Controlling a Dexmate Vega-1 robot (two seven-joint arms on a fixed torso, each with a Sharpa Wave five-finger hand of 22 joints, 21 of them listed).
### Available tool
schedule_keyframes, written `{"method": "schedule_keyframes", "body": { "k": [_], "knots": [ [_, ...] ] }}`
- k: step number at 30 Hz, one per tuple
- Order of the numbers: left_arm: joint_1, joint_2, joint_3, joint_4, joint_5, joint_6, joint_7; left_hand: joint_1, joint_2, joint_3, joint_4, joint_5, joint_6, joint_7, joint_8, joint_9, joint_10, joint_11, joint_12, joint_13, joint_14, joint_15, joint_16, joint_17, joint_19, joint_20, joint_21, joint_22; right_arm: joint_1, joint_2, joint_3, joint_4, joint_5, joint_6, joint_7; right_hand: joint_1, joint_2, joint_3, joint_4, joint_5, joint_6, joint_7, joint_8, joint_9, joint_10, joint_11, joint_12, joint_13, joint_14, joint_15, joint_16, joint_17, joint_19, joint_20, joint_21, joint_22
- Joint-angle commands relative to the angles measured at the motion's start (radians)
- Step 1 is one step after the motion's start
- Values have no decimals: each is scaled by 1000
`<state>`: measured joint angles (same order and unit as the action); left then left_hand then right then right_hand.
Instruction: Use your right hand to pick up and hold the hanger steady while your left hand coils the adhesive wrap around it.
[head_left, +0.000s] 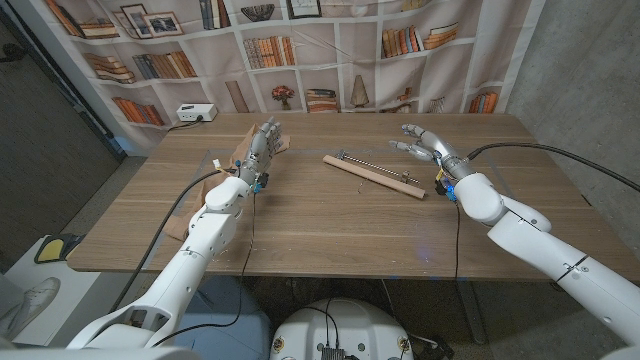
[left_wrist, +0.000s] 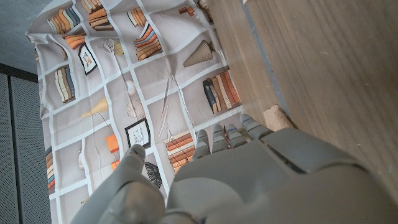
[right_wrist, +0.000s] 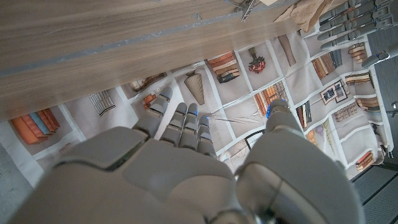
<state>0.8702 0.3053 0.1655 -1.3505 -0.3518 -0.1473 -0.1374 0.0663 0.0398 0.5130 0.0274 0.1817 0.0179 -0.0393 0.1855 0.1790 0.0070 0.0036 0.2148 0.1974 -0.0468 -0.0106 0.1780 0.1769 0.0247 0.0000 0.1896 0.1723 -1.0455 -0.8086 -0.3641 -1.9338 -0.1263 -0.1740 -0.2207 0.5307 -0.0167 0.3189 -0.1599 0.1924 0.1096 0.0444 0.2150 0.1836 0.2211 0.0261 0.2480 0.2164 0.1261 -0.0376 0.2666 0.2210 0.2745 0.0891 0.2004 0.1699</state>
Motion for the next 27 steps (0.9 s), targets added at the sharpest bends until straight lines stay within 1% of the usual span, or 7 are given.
{"method": "schedule_keyframes", "body": {
  "k": [1,7,14,16,20,23,27],
  "knots": [
    [0,6,1,-5,3,9,-2,12,2,4,-7,4,-2,-3,2,2,-3,8,0,3,-11,-2,4,2,-1,0,2,3,-6,-7,-17,-28,-44,-48,-25,18,4,5,0,-2,7,-1,0,4,10,-4,3,3,12,-3,4,2,13,1,7,2],
    [-4,6,0,1,1,8,-7,13,2,4,-9,4,-1,-3,3,2,-3,8,1,3,-11,-1,4,2,-1,-1,2,3,-3,-9,-24,-39,-65,-74,-34,25,4,5,-1,-2,16,0,1,4,21,-3,5,3,25,-5,8,2,21,0,7,2],
    [1,-8,-7,12,-6,-21,0,13,2,3,-11,3,0,-2,3,2,-2,5,1,3,-12,-2,4,2,-1,0,2,3,11,-18,-32,-56,-76,-102,-12,33,5,6,0,-3,33,-1,6,4,33,-5,7,4,37,-7,13,4,30,1,8,3],
    [4,-9,-7,12,-10,-18,-2,13,2,3,-11,3,0,-2,3,2,-2,6,1,3,-11,-2,5,2,-1,-1,2,3,15,-19,-33,-61,-81,-109,-11,38,6,6,1,-3,50,-6,10,4,43,-4,9,5,56,-8,21,5,44,3,11,3],
    [7,-9,-8,13,-12,-17,-1,14,2,3,-12,3,1,-2,4,2,-1,7,1,3,-11,-2,5,2,-1,0,3,3,19,-22,-36,-71,-94,-127,-12,42,6,5,1,-4,64,-4,13,4,51,-6,10,5,64,-8,24,6,51,4,12,3],
    [7,-11,-9,15,-11,-23,3,14,2,3,-13,3,2,-2,4,2,-1,7,2,3,-11,-1,5,2,-1,-1,3,3,20,-30,-41,-81,-109,-143,-9,49,8,5,2,-4,85,-7,18,4,74,-9,16,6,86,-15,33,9,70,2,15,3],
    [5,-13,-8,16,-11,-26,3,14,2,3,-14,3,2,-2,4,2,0,7,2,3,-11,-2,5,2,-1,0,3,3,22,-40,-46,-91,-123,-161,-2,54,7,4,2,-4,97,-10,19,4,88,-10,19,6,101,-22,40,10,83,1,18,3]
  ]
}}
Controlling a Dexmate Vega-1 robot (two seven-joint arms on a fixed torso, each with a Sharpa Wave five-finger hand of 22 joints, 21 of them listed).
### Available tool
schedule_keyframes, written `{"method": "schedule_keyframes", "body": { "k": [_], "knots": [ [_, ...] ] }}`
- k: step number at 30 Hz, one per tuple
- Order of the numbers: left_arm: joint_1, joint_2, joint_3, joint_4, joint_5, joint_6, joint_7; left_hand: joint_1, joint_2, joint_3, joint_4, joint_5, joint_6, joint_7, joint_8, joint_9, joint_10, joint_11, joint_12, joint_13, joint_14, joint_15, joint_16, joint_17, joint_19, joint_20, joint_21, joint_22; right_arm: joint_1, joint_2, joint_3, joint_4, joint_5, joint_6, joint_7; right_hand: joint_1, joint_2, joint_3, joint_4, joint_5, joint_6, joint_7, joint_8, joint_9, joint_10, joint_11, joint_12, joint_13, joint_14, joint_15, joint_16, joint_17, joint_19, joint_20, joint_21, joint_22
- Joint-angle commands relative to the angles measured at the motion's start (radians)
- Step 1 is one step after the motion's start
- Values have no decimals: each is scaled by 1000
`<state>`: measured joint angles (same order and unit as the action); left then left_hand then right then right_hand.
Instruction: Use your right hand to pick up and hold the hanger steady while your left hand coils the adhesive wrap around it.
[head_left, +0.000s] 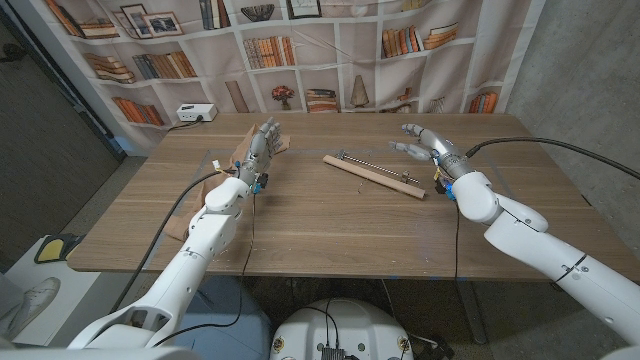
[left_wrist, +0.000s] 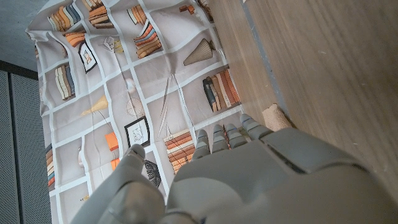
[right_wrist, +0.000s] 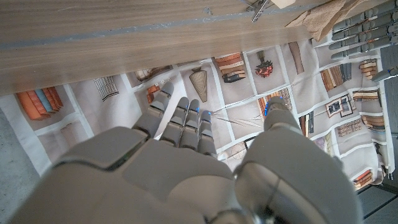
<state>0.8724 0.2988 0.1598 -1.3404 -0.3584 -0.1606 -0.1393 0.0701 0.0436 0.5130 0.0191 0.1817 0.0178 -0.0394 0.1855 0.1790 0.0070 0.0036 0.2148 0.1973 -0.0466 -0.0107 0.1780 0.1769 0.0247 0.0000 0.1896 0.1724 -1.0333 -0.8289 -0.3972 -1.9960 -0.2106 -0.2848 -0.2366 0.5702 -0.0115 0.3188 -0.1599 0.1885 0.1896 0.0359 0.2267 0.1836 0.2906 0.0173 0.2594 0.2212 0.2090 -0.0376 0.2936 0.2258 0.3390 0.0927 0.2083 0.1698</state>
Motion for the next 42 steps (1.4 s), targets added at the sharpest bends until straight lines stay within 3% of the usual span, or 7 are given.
{"method": "schedule_keyframes", "body": {
  "k": [1,10,15,18,23,33,42],
  "knots": [
    [3,-7,-2,5,-5,-11,6,10,-1,3,-6,3,2,-2,4,2,1,6,2,3,-12,-2,5,2,-1,-1,3,3,10,-21,-13,-30,-36,-52,17,15,2,4,2,-1,20,-2,8,4,21,-3,8,1,23,-22,14,6,24,-2,11,4],
    [5,-6,-1,0,-5,-4,9,10,-1,3,-8,2,3,-2,4,2,2,9,2,3,-12,-1,5,2,-1,0,3,3,6,-45,-2,-29,-13,-31,52,21,1,0,5,-2,39,0,8,4,48,-7,12,2,65,-29,33,10,44,3,12,4],
    [4,-5,0,-3,-4,3,11,10,-1,3,-9,2,3,-2,4,2,2,8,2,3,-12,0,6,2,-1,0,3,3,10,-57,-8,-40,-27,-50,65,28,2,-2,5,-2,40,1,3,4,51,-6,9,2,80,-30,40,12,87,5,25,6],
    [4,-4,0,-4,-3,6,11,10,0,3,-9,2,3,-2,3,2,1,9,2,3,-12,-1,6,2,-1,0,3,3,11,-63,-10,-44,-29,-56,76,32,4,-5,8,-2,41,2,-1,4,47,-4,2,2,102,-33,51,17,134,-5,39,9],
    [-1,-4,2,2,-2,10,8,10,0,3,-10,2,3,-1,3,2,2,8,3,3,-12,0,6,2,-1,0,4,3,7,-70,-7,-52,-30,-68,82,35,5,-7,8,-3,41,2,-4,4,47,-3,-1,2,104,-37,54,20,163,-13,48,10],
    [-20,-11,6,23,3,6,-1,10,1,2,-12,2,3,-1,3,2,2,9,2,3,-11,-1,6,2,-1,0,4,3,16,-97,-23,-75,-67,-107,111,39,6,-9,9,-3,42,0,-7,4,37,-8,-9,2,121,-40,64,25,173,-10,49,11],
    [-22,-14,3,30,6,6,1,10,2,2,-13,1,2,-2,3,2,1,11,2,3,-12,1,6,3,-1,1,4,3,17,-106,-30,-88,-84,-127,124,45,8,-13,10,-4,57,4,-6,4,75,-9,2,4,154,-52,83,32,177,-12,43,10]
  ]
}}
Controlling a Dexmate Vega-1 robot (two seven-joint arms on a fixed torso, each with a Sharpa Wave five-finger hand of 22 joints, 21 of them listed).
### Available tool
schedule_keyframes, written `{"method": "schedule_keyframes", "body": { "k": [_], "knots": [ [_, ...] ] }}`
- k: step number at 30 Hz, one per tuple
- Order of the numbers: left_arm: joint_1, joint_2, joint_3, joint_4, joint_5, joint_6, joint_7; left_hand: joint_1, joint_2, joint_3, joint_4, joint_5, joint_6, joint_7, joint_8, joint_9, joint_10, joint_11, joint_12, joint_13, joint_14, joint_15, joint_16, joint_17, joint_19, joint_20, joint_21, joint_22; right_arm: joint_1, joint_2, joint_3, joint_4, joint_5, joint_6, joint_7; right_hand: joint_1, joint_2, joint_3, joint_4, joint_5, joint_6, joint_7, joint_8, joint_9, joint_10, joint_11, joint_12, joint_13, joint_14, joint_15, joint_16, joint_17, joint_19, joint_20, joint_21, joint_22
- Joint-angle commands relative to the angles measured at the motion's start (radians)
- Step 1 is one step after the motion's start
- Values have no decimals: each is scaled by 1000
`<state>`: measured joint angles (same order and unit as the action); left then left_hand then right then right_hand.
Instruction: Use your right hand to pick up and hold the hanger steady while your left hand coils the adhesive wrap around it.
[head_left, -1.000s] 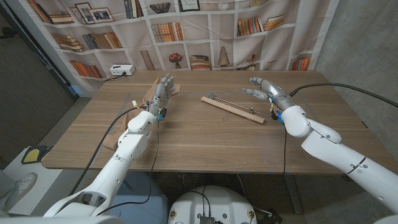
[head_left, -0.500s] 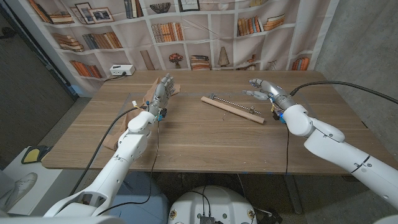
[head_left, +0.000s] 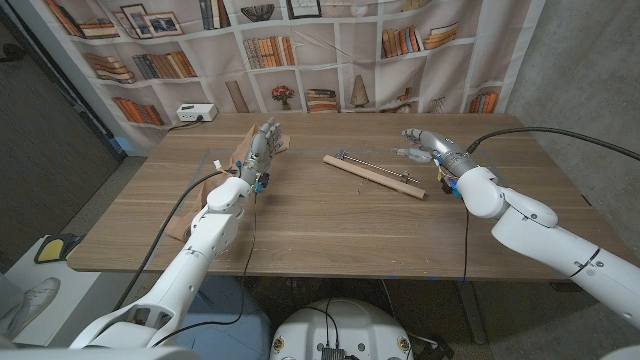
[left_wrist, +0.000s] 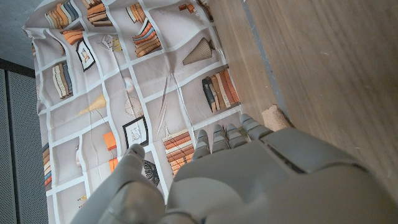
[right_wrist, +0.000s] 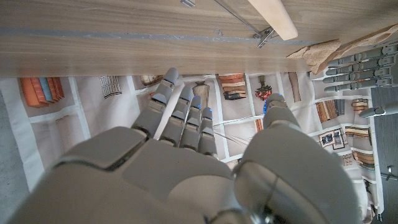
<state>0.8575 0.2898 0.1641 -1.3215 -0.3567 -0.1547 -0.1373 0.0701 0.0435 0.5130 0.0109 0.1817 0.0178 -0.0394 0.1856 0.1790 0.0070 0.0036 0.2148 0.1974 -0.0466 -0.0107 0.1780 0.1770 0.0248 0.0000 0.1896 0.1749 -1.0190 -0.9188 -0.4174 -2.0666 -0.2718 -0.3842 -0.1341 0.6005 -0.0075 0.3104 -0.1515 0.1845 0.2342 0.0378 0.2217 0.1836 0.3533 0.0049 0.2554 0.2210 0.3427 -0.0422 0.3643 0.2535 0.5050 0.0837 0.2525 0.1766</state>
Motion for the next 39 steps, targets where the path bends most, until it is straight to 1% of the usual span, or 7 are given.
{"method": "schedule_keyframes", "body": {
  "k": [1,9,11,20,32,37,39],
  "knots": [
    [-8,-4,-1,12,5,0,-2,10,2,2,-5,1,2,-2,3,2,1,9,2,3,-12,1,6,2,-1,0,4,1,2,-17,-10,-18,-24,-28,22,15,5,-4,2,0,13,2,-1,4,13,4,6,4,23,-50,13,5,11,-3,-1,3],
    [-5,-8,-2,13,6,-3,0,9,2,2,-6,1,2,-2,3,2,2,11,3,3,-12,-1,6,3,-1,0,4,1,-1,-25,-12,-26,-32,-34,29,19,6,-5,1,0,15,5,-2,4,17,6,5,5,28,-53,18,9,20,-13,0,3],
    [-4,-8,-3,11,6,-1,1,9,2,2,-7,1,2,-2,3,2,2,7,3,3,-11,0,7,3,-1,1,4,1,-2,-27,-10,-28,-28,-32,33,20,6,-6,1,0,15,5,-3,4,18,5,5,5,32,-54,20,9,22,-14,0,3],
    [-3,-11,-3,15,6,-6,3,10,4,2,-9,1,2,-1,3,2,2,8,3,3,-11,-2,7,2,-1,1,5,1,0,-29,-18,-32,-23,-20,51,24,7,-8,1,-1,18,2,-5,4,36,-4,10,7,49,-67,32,15,23,-14,-4,3],
    [-7,-16,-2,28,5,-13,-3,11,5,3,-11,1,2,-2,3,2,1,11,2,3,-11,-1,7,2,-1,2,5,1,2,-37,-34,-48,-55,-54,67,29,7,-11,1,-1,24,0,-5,5,41,0,8,8,56,-72,40,21,22,-10,-8,3],
    [-11,-19,-1,35,4,-15,-7,11,5,3,-12,1,2,-3,2,2,2,12,2,3,-11,-1,7,2,-1,1,5,1,0,-39,-39,-55,-66,-62,67,32,8,-11,0,-1,29,-4,-4,5,44,-6,8,9,58,-73,42,24,20,-8,-10,3],
    [-11,-19,-1,36,4,-15,-8,11,5,3,-13,1,2,-3,2,2,2,12,3,3,-11,-1,7,2,-1,1,5,1,-1,-40,-39,-57,-68,-64,69,36,8,-12,-1,-1,38,-9,-1,5,47,-13,8,9,59,-75,44,26,20,-8,-11,4]
  ]
}}
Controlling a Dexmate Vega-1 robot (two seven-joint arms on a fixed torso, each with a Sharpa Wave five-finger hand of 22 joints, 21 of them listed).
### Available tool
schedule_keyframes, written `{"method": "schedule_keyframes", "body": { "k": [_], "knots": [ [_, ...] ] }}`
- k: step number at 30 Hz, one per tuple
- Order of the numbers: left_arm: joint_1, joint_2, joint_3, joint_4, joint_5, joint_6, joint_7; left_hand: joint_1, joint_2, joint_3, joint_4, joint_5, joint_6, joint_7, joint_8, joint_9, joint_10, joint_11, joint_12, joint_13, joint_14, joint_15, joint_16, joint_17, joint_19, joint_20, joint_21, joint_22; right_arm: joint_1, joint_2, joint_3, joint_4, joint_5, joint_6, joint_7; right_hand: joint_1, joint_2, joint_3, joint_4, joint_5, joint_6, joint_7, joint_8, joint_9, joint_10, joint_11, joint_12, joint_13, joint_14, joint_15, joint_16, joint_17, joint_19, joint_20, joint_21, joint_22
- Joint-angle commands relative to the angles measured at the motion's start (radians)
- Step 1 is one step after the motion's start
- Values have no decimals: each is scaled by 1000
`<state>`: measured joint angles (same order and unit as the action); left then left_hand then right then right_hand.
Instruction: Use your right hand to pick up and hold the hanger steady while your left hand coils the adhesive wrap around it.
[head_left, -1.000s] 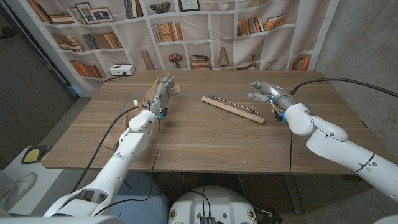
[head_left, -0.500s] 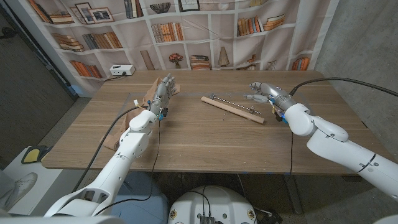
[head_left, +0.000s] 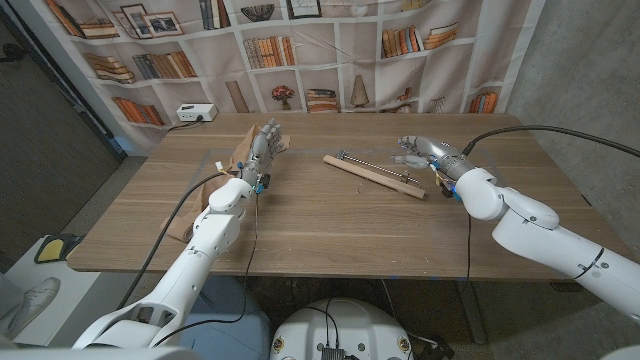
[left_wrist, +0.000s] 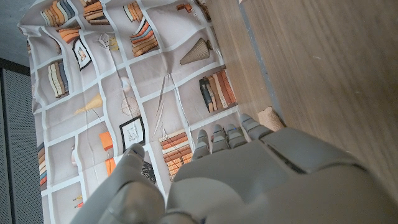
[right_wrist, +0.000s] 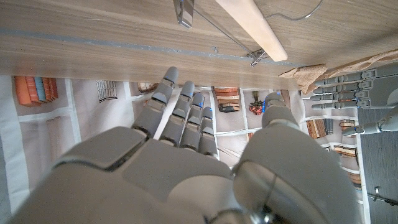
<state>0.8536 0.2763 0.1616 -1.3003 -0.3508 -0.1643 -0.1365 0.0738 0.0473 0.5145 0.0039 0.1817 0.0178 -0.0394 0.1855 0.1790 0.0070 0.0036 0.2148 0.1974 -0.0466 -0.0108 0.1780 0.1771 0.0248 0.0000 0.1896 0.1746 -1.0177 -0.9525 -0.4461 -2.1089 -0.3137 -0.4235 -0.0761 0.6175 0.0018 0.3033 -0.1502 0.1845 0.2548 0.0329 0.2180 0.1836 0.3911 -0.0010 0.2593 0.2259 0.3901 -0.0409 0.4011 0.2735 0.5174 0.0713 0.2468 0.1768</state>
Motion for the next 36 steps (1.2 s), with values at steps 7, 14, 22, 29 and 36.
{"method": "schedule_keyframes", "body": {
  "k": [7,14,22,29,36],
  "knots": [
    [-6,-3,-2,16,-2,-4,-11,8,2,1,-7,1,2,-2,3,2,4,12,3,3,-11,0,7,2,-1,2,5,1,7,-8,-25,-19,-42,-36,29,30,-1,-9,-3,-1,70,-39,17,5,30,-20,7,6,20,-81,19,16,6,8,-11,4],
    [-3,-3,-6,17,-5,-3,-12,7,2,1,-8,1,2,-3,2,2,5,11,3,3,-11,0,7,2,-1,1,5,1,19,-7,-45,-22,-69,-60,46,34,0,-10,-3,-1,77,-33,16,5,39,-24,9,7,33,-90,28,20,15,3,-10,4],
    [-3,-4,-6,20,-7,-5,-15,7,2,0,-9,1,1,-3,2,2,3,12,3,3,-11,0,7,3,-1,2,5,1,19,-12,-52,-38,-93,-84,58,39,0,-12,-3,-1,83,-27,15,5,51,-22,11,7,42,-93,35,24,27,1,-7,5],
    [-3,-3,-4,16,-4,0,-17,7,3,0,-10,0,2,-3,3,2,4,11,3,3,-10,0,7,3,-1,2,5,1,18,-15,-54,-45,-96,-99,73,45,-2,-13,-5,-1,87,-25,14,5,58,-23,12,8,43,-81,39,27,28,0,-9,5],
    [-6,-4,0,14,-2,4,-17,7,3,0,-11,0,3,-2,3,2,5,11,3,3,-10,0,7,3,-1,3,5,1,18,-20,-59,-50,-102,-110,87,50,-5,-17,-5,-1,99,-17,16,5,68,-20,12,7,22,-62,33,30,28,0,-11,5]
  ]
}}
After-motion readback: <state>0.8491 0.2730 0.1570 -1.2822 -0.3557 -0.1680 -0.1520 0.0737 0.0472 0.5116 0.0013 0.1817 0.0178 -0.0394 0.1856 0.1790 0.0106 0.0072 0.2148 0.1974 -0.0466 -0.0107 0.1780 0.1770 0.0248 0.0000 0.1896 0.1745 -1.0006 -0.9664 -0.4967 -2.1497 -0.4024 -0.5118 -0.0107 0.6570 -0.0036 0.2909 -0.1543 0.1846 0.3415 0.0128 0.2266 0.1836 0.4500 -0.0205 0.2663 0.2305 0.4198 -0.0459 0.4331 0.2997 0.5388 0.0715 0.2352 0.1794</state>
